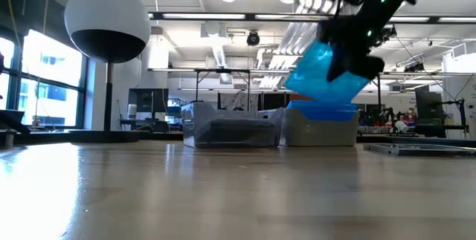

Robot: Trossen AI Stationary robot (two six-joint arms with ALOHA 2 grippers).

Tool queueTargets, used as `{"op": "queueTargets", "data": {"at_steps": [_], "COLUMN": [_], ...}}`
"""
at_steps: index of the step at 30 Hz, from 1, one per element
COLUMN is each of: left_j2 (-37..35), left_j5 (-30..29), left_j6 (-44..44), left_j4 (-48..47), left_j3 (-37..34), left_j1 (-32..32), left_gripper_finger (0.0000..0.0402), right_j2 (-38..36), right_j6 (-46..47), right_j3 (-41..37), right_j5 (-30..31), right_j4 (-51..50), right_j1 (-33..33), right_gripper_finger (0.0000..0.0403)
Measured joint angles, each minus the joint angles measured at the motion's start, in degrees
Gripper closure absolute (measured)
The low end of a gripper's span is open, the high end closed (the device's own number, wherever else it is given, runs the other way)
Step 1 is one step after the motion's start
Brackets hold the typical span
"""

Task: Pick & place jewel cases by type
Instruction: Put the blue CD case into the white bin, then put the black CD case into the black bin

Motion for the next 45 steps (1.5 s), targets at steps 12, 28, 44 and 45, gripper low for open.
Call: {"op": "queueTargets", "data": {"at_steps": [12,28,44,45], "left_j2": [0.0,0.0,0.0,0.0], "left_j5": [-2.3,-3.1,-3.5,-3.5], "left_j6": [3.0,1.2,-1.5,-1.6], "left_j4": [-4.4,-4.1,-3.5,-3.7], "left_j3": [0.0,0.0,0.0,0.0], "left_j1": [0.0,0.0,0.0,0.0], "left_gripper_finger": [0.0229,0.0229,0.0229,0.0229], "right_j2": [13.3,13.3,-0.5,-1.9], "right_j6": [-7.0,2.4,30.8,33.4], "right_j3": [0.0,0.0,0.9,0.9], "right_j5": [-2.3,18.0,13.8,10.6], "right_j4": [6.6,-5.5,-18.6,-20.3], "right_j1": [-5.5,9.1,30.3,31.3], "right_gripper_finger": [0.0304,0.0202,0.0204,0.0205]}}
